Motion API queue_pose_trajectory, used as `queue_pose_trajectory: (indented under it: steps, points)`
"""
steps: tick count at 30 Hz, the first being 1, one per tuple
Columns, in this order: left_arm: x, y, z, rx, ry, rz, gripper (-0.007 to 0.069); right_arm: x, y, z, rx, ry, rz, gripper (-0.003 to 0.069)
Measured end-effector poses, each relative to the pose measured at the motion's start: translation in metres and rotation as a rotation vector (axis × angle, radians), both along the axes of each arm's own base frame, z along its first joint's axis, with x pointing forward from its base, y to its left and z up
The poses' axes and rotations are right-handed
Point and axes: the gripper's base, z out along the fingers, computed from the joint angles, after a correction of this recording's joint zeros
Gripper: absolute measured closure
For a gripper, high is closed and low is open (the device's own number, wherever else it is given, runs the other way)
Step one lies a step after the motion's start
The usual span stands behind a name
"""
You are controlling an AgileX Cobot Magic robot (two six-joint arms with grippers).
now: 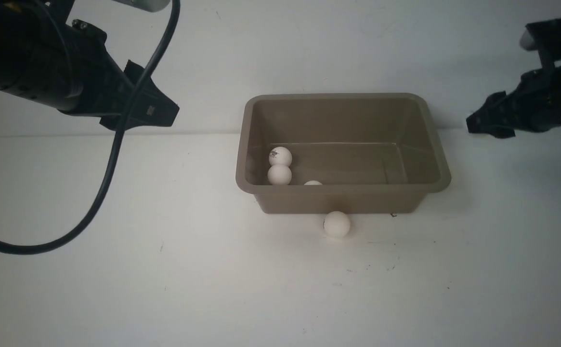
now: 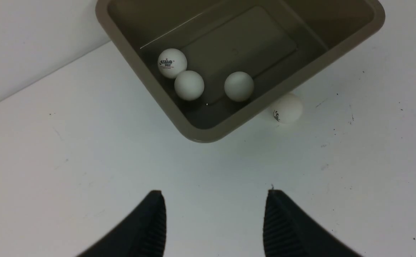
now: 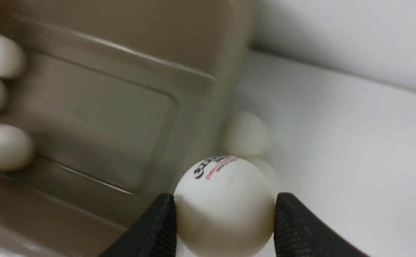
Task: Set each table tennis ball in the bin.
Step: Use the right arm to put the table tennis ball into the box
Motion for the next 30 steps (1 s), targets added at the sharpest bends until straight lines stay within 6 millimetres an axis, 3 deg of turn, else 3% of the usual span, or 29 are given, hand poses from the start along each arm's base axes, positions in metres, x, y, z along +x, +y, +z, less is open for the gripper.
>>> queue_pose_trajectory:
  steps: [4,9,18,20,25,30]
  points:
    - [0.000,0.000,0.000,-0.001,0.000,-0.001,0.0283,0.007,0.014,0.000,0.082,0.002,0.106,0.0335]
    - [0.000,0.000,0.000,0.005,-0.005,-0.008,0.0283,0.015,0.024,-0.008,0.059,0.002,0.232,0.0335]
    - [0.000,0.000,0.000,0.003,-0.005,-0.008,0.0283,0.022,0.029,-0.010,0.027,-0.021,0.315,0.0333]
    - [0.000,-0.001,0.000,-0.003,-0.005,-0.010,0.0283,0.023,0.029,-0.009,0.022,-0.030,0.308,0.0307]
    - [0.000,-0.001,0.001,-0.008,-0.004,-0.015,0.0283,0.028,0.026,-0.008,0.000,-0.071,0.269,0.0158]
    - [-0.001,-0.002,0.001,-0.015,0.000,-0.017,0.0283,0.031,0.015,-0.006,-0.032,-0.094,0.246,0.0134]
